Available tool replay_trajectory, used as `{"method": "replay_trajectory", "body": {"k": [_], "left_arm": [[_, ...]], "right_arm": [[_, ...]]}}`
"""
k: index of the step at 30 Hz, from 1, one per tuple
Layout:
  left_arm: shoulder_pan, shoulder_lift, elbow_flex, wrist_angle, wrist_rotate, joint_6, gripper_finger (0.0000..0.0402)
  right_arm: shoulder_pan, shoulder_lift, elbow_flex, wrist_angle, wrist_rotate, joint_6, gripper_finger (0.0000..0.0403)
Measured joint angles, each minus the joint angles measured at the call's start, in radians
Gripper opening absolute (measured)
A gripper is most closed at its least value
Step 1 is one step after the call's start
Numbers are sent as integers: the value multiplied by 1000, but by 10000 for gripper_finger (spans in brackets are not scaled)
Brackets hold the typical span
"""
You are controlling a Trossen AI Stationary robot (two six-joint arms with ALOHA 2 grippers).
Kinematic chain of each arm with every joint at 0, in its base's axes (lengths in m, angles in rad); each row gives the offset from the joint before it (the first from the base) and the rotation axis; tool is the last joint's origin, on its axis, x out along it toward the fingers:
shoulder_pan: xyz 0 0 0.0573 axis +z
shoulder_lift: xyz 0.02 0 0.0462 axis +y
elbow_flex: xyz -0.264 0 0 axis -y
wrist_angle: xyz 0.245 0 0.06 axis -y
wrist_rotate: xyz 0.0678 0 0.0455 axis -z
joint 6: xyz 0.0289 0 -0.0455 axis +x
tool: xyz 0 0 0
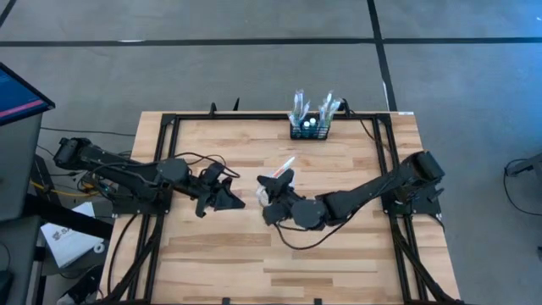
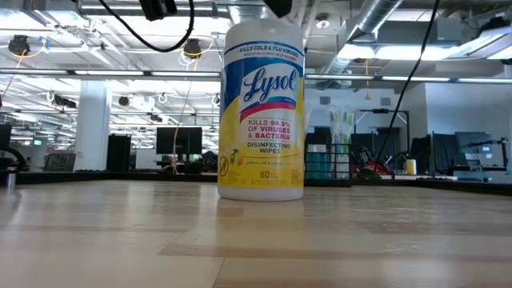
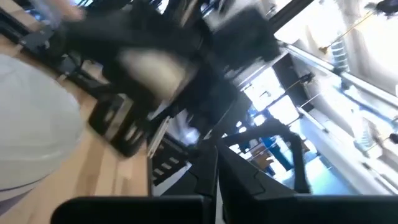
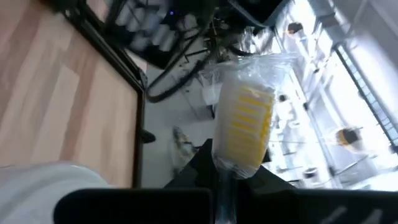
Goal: Pick & Place toothbrushing station
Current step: Put the orange toothbrush into the black mesh organizer
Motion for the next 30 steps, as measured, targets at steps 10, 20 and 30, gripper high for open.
{"method": "replay_trajectory", "body": {"k": [10,20,30], "left_arm": [[0,1,-1,-4,-1,39,6],[-31,1,-1,-5,-2,125,6],[-37,1,-1,-5,-2,248,6]], "right_arm": [[-36,-149,0,-274,-112,365,0],[-81,-370,-161,-214,-298,554,0],[-141,-581,-469,87,-347,626,0]]}}
